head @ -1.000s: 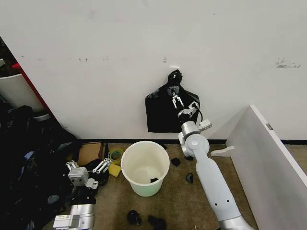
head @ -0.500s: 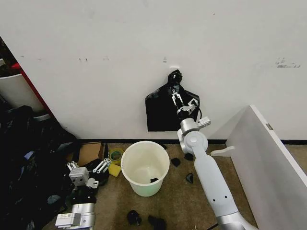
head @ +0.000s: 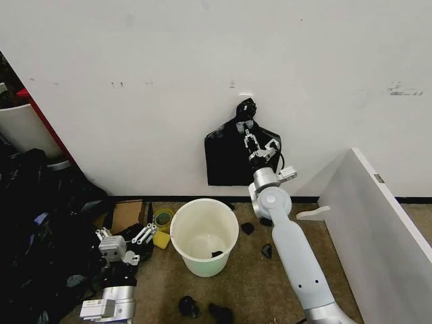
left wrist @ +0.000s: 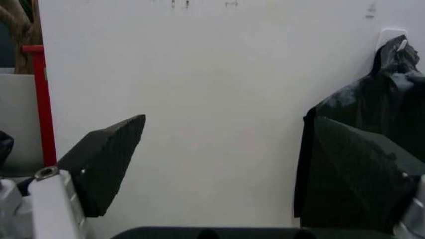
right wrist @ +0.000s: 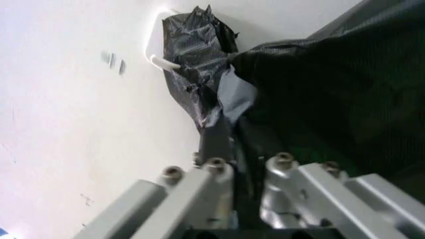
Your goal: Place the garbage bag over the trash bin.
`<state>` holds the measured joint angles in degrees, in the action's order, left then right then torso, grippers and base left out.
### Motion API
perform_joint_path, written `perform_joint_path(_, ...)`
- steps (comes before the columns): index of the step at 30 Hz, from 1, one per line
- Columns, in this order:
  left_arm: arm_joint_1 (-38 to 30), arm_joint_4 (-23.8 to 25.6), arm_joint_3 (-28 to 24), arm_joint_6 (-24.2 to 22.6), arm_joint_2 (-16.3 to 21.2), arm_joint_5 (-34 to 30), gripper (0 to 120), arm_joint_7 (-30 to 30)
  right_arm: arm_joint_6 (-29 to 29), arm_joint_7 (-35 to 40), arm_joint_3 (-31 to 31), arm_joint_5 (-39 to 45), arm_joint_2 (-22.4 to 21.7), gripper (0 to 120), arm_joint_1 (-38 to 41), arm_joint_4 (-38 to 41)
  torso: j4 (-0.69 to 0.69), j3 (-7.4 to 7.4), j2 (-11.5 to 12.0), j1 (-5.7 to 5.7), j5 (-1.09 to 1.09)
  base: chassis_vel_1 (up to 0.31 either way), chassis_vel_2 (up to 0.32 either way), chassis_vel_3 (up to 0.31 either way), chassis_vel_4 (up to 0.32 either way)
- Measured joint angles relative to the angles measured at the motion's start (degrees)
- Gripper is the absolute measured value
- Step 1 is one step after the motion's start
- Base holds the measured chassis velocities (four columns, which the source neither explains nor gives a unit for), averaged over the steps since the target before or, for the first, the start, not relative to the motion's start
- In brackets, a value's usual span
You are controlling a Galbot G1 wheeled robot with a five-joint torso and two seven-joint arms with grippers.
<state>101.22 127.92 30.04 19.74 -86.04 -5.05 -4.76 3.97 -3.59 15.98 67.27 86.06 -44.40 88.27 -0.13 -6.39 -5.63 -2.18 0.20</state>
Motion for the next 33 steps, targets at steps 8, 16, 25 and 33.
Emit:
perform_joint_path(8,-0.1,0.0,-0.3,0.2,0.2,-0.1,100,-0.7,0.5,1.5,-2.4,-1.3,-3.7,0,-6.8,6.4,0.01,0.0,0.0,0.0,0.0,0.0,0.0,0.0,0.0)
perform_joint_path(16,-0.9,-0.7,-1.2,0.2,0.5,-0.3,100,-1.0,1.7,3.3,-7.1,-6.2,-12.1,0,-19.4,17.4,0.0,0.01,0.0,0.0,0.02,0.0,0.0,0.0,0.0)
perform_joint_path(25,-2.3,-1.8,-2.0,0.2,0.9,-0.6,100,-1.1,2.8,4.5,-11.2,-15.5,-18.3,0,-30.6,23.7,0.0,0.01,0.0,0.01,0.0,0.0,0.0,0.0,0.0)
perform_joint_path(33,-2.9,-1.9,-2.1,-0.4,1.6,-1.2,100,-1.1,6.2,-0.4,-12.9,-25.8,-21.7,0,-33.8,20.7,0.0,0.0,0.0,0.01,0.0,0.0,0.0,0.0,0.0)
